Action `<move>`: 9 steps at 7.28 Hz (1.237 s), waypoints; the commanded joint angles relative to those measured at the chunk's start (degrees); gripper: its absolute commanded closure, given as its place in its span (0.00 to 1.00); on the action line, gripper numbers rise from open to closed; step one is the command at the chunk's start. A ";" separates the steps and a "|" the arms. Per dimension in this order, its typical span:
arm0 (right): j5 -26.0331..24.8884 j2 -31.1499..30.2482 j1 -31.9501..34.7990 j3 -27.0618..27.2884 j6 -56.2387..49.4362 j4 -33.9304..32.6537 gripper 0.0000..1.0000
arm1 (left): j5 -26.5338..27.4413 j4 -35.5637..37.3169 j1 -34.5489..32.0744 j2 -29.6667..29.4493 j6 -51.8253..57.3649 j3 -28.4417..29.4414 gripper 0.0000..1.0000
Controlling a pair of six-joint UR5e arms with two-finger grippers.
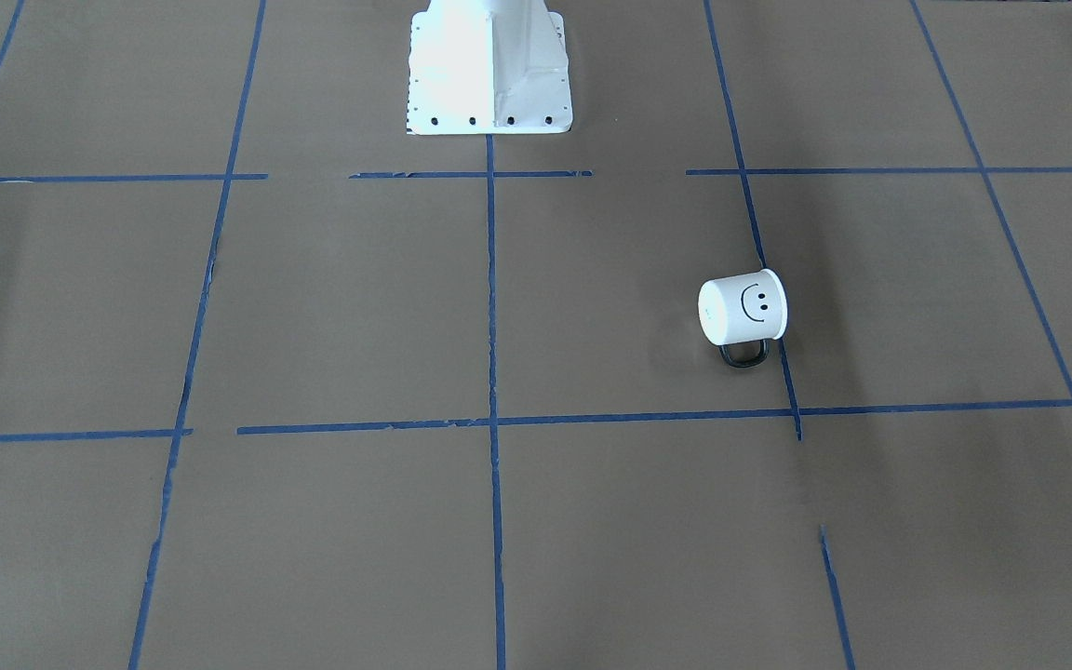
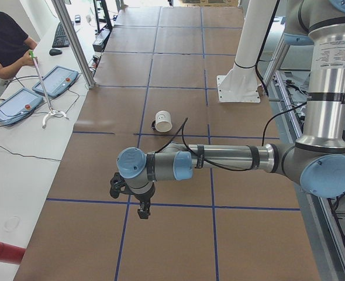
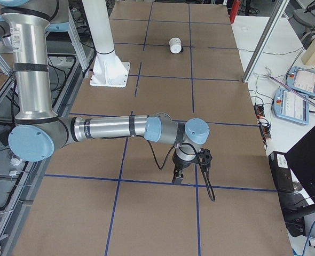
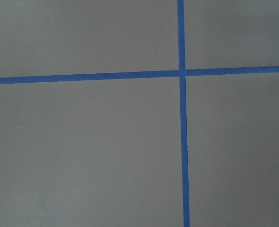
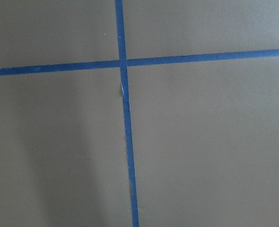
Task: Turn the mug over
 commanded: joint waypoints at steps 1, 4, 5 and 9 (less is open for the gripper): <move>0.00 0.00 0.00 0.00 0.00 0.00 0.00 | 0.00 -1.95 0.09 -0.25 -0.03 -0.31 0.00; 0.00 0.00 0.00 0.00 0.00 0.00 0.00 | -0.61 -9.46 3.32 -2.54 -0.20 -0.76 0.00; 0.00 0.00 0.00 0.00 0.00 0.00 0.00 | -0.79 -14.39 4.04 -2.54 -0.38 -0.75 0.00; 0.00 0.00 0.00 0.00 0.00 0.00 0.00 | -0.79 -39.87 13.49 -2.71 -34.97 -0.67 0.00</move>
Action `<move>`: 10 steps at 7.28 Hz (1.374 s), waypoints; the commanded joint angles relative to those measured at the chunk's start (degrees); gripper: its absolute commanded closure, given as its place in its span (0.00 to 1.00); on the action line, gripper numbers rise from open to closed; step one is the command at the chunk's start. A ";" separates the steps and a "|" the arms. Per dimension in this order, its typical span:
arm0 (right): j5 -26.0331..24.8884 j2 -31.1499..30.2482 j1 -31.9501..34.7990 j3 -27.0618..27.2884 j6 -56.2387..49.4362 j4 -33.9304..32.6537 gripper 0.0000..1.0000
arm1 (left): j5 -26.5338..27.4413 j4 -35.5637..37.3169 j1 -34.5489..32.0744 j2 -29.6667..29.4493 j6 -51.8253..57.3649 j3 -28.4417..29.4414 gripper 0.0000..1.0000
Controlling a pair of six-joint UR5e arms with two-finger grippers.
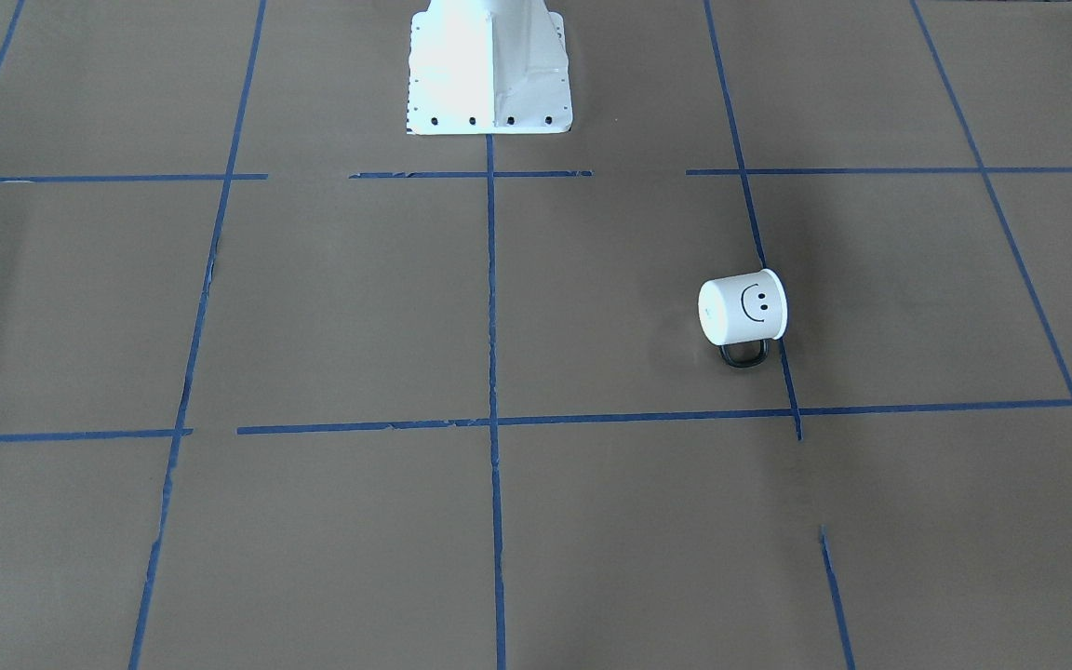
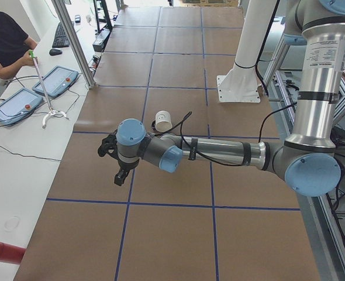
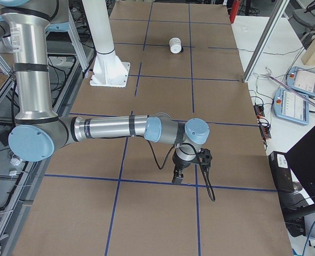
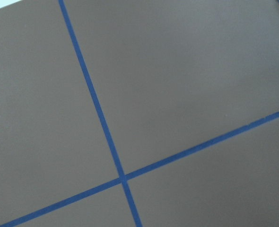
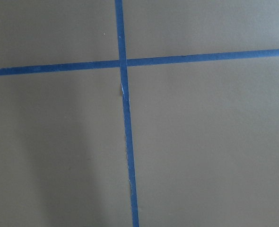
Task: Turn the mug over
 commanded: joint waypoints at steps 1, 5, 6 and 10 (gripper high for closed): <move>0.00 0.00 0.00 0.00 0.00 0.00 0.00 | -0.17 -12.89 8.63 -0.04 -24.57 0.93 0.00; 0.00 0.00 0.00 0.00 0.00 0.00 0.00 | -4.39 -43.79 18.40 -0.04 -56.83 7.51 0.00; 0.00 0.00 0.00 -0.09 0.00 0.00 0.00 | -4.04 -51.89 20.17 -0.56 -62.91 9.97 0.00; 0.00 0.00 0.00 0.00 0.00 0.00 0.00 | 1.20 -69.95 24.30 -1.88 -79.10 15.09 0.00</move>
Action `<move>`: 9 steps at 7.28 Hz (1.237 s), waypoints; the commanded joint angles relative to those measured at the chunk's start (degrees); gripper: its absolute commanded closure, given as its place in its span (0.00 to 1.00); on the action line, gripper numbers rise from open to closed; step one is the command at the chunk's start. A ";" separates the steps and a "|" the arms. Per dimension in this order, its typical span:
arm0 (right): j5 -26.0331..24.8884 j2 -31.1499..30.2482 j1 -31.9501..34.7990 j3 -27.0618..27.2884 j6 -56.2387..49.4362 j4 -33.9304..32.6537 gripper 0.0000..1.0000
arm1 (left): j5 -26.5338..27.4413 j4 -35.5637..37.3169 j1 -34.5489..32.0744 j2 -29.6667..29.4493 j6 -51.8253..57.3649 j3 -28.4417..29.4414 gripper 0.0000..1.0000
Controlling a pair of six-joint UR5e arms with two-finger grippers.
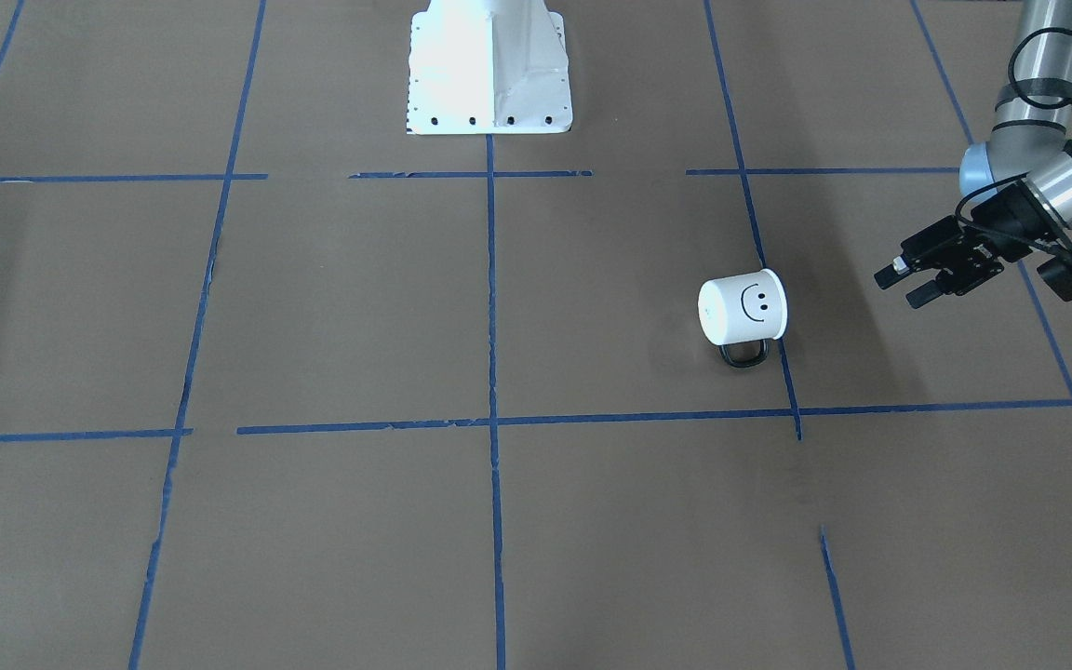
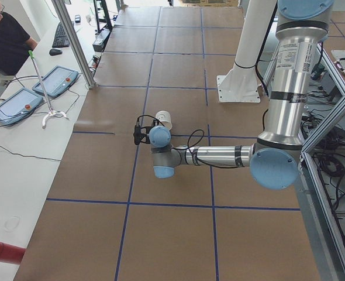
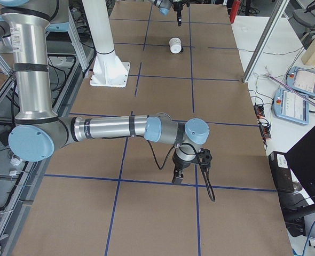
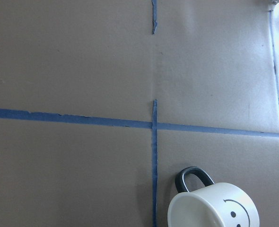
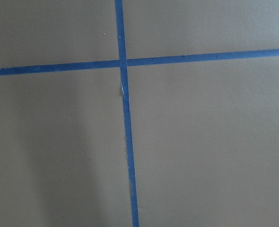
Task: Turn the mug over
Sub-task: 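Move the left gripper toward the open mouth of the sideways white mug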
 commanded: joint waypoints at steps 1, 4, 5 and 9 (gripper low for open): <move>0.00 0.00 0.00 0.01 0.00 0.00 0.00 | 7.33 -11.13 4.06 -0.07 -10.07 2.50 0.00; 0.00 0.00 0.00 0.01 0.00 0.00 0.00 | 17.99 -21.89 10.67 0.02 -15.04 6.72 0.00; 0.00 0.00 0.00 0.01 0.00 0.00 0.00 | 21.06 -27.91 12.25 -0.07 -19.04 9.34 0.00; 0.00 0.00 0.00 0.00 0.00 0.00 0.00 | 25.57 -30.08 15.51 -2.08 -22.07 8.93 0.00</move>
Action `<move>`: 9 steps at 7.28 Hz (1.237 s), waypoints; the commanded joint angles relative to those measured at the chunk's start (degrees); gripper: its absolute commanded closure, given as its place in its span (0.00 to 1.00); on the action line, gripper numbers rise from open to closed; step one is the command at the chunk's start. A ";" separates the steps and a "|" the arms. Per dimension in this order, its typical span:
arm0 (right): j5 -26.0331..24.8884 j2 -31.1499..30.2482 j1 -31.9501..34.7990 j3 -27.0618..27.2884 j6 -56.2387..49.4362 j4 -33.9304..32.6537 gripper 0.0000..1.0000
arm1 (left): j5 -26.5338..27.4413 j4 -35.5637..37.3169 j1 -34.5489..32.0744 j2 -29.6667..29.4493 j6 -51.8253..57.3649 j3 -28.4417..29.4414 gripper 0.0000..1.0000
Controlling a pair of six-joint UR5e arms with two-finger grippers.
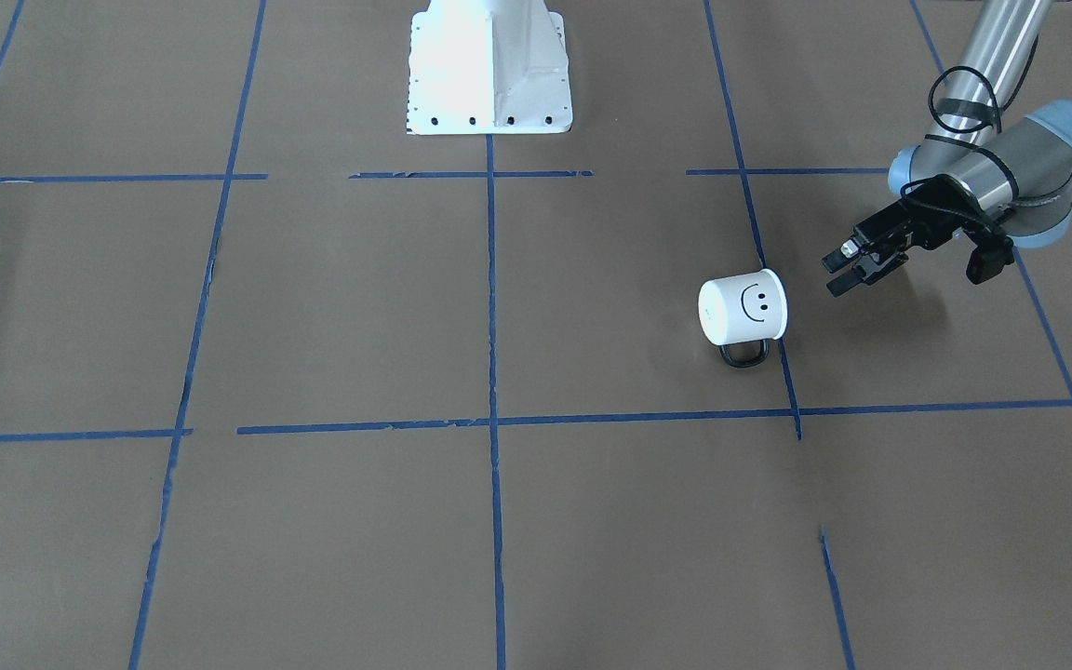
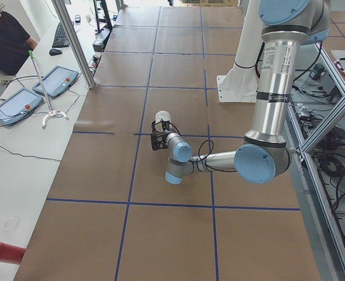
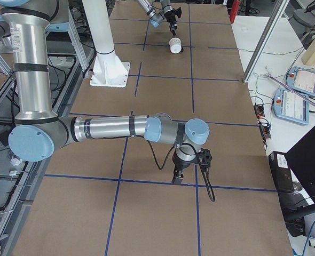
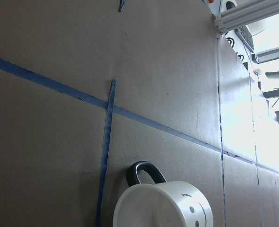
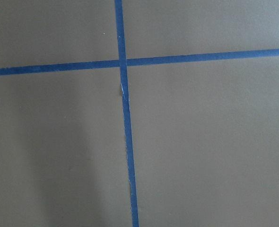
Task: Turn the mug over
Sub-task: 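Move the left gripper toward the open mouth of the sideways white mug, then close the left gripper on the rim of the white mug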
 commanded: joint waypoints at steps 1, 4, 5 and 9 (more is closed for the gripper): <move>0.00 0.00 0.00 -0.04 0.00 0.00 0.00 | 0.30 0.09 1.64 -1.32 -0.13 -0.03 0.00; 0.00 0.00 0.00 0.05 0.00 0.00 0.00 | 0.47 0.44 3.40 -3.87 -0.13 0.67 0.00; 0.00 0.00 0.00 0.05 0.00 0.00 0.00 | 0.56 0.44 3.67 -4.31 -0.13 0.76 0.00; 0.00 0.00 0.00 0.05 0.00 0.00 0.00 | 0.91 5.01 3.84 -7.12 -0.04 0.84 0.00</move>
